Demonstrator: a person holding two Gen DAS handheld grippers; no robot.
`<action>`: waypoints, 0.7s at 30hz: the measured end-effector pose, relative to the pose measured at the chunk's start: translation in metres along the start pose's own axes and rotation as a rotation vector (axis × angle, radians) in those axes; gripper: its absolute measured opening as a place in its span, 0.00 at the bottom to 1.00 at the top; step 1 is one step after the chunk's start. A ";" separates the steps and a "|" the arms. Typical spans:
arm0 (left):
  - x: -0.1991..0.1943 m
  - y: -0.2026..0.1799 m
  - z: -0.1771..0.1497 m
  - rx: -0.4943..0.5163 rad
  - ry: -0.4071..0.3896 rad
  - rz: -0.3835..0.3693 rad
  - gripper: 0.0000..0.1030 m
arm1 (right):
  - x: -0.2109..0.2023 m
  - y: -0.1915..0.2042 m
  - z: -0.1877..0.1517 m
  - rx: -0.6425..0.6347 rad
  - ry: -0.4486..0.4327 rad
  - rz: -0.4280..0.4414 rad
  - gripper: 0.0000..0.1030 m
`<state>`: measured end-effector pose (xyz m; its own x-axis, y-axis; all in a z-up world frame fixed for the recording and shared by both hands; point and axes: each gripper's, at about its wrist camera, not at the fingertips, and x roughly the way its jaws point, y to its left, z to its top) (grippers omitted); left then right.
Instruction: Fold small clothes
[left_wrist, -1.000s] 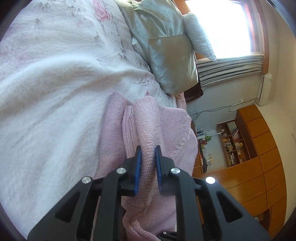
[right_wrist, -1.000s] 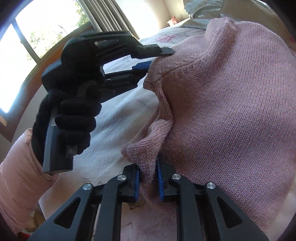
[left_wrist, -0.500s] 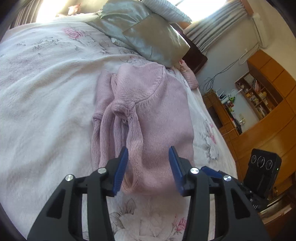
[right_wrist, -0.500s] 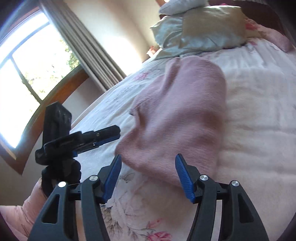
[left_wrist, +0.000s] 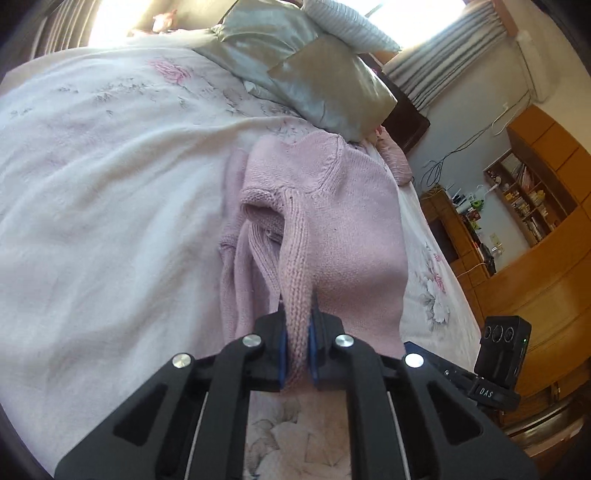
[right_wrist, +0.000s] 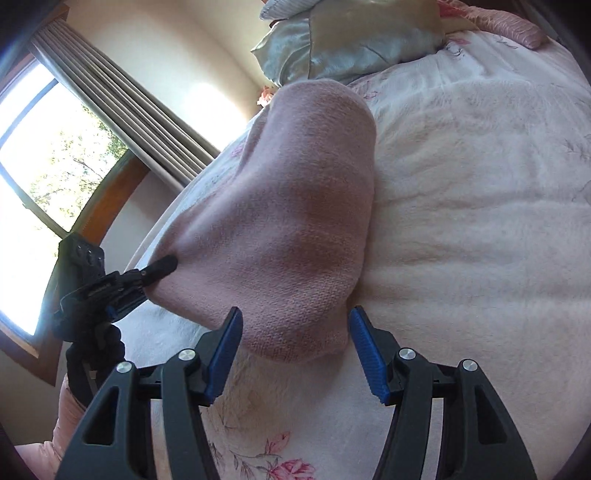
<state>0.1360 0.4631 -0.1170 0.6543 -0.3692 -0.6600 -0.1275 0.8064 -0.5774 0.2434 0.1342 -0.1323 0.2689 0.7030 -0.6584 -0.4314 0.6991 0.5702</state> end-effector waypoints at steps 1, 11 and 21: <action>0.007 0.006 -0.002 0.000 0.023 0.016 0.07 | 0.008 -0.002 0.000 0.018 0.015 -0.009 0.60; 0.036 0.013 -0.015 0.028 0.065 0.039 0.14 | 0.038 -0.006 -0.005 -0.051 0.119 -0.131 0.54; 0.011 0.007 0.072 0.026 -0.052 0.115 0.61 | 0.005 0.012 0.056 -0.165 0.036 -0.208 0.63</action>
<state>0.1958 0.4975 -0.0940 0.6741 -0.2502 -0.6950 -0.1849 0.8538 -0.4867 0.2882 0.1532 -0.1010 0.3369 0.5389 -0.7721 -0.5057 0.7953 0.3344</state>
